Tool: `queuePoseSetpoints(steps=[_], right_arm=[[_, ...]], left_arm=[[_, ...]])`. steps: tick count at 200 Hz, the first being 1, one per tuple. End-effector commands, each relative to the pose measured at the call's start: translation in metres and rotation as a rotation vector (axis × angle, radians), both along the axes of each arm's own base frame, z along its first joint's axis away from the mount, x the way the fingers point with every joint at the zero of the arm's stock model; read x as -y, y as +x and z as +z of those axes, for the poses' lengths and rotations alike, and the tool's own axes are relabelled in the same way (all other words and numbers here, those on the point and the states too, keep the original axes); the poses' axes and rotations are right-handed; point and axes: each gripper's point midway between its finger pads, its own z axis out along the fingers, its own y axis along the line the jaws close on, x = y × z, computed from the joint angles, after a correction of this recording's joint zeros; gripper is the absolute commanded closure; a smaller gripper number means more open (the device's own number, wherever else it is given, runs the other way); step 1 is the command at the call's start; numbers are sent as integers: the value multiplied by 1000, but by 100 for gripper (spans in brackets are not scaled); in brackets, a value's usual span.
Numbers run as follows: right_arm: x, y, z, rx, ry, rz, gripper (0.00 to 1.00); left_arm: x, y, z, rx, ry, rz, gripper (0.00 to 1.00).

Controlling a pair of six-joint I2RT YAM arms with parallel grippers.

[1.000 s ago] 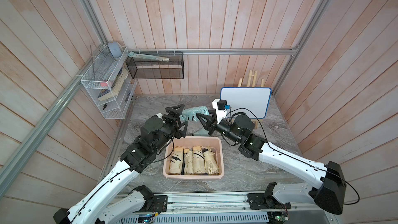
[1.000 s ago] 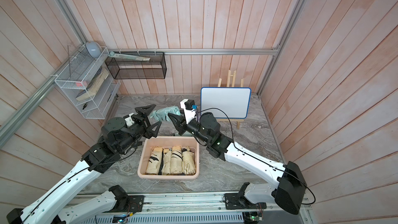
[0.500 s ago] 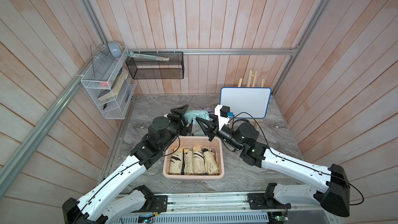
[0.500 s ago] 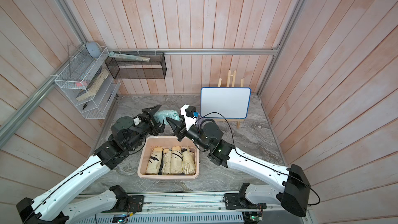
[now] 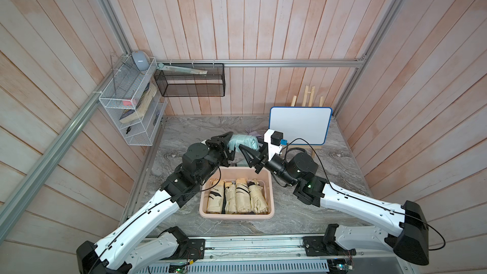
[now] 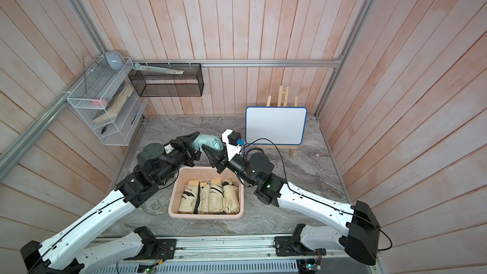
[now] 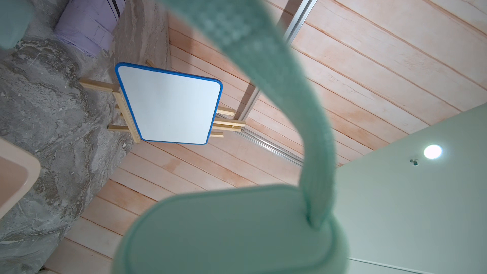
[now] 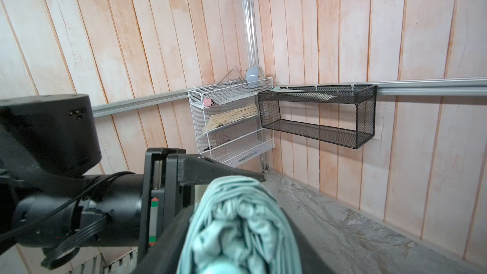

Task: Put the umbrella into the storage box
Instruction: Place the umbrella in the storage box.

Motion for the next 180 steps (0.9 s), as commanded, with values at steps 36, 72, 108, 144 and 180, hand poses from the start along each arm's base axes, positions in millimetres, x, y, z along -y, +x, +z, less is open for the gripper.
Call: queuePoseSetpoints(steps=[36,72,108,144,180], right_arm=[[30,-8,-1,-35,-10,-62,14],[54,-10,-14,-100,-42,-115,14],[71,-9,-26,-145,-82,-172,15],[81,-5,-39,-209,-114,-222,16],[90,-4,-45,-257,-114,-250,17]], left_arm=[[-29,-7,-19,56,319,22,65],[-45,-17,-36,46,644,-77,65],[-47,-28,-57,12,885,-223,65],[-38,-35,-88,-12,1112,-405,64],[-27,-49,-116,-30,1329,-552,64]])
